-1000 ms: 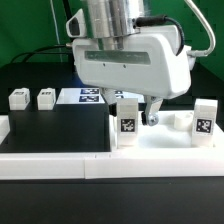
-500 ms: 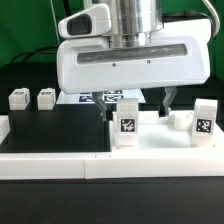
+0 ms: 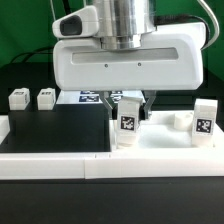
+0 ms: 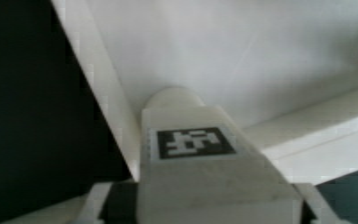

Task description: Assemble square table

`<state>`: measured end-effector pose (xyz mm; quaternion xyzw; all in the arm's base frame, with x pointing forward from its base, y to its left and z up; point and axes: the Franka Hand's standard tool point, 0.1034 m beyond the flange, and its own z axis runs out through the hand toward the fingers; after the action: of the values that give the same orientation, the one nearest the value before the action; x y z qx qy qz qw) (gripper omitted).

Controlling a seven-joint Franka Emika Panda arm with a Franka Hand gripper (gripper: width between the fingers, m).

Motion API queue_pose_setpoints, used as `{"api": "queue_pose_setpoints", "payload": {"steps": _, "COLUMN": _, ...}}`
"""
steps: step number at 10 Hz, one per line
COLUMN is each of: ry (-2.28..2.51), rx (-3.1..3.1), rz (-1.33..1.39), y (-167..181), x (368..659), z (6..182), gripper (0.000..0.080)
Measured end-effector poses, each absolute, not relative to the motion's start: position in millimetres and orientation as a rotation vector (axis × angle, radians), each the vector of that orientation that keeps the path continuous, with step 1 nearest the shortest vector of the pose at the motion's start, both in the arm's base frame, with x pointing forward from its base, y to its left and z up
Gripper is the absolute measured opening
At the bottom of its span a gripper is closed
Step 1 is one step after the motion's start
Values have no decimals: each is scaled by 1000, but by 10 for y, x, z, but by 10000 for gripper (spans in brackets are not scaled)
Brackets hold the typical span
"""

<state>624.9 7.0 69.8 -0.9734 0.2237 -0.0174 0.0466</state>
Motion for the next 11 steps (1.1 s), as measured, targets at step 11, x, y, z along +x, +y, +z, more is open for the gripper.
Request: {"api": "queue_pose_setpoints", "payload": {"steps": 11, "ry": 1709, "rx": -2402, "rz": 29, "y": -1, "x": 6265, "z": 668, "gripper": 530}}
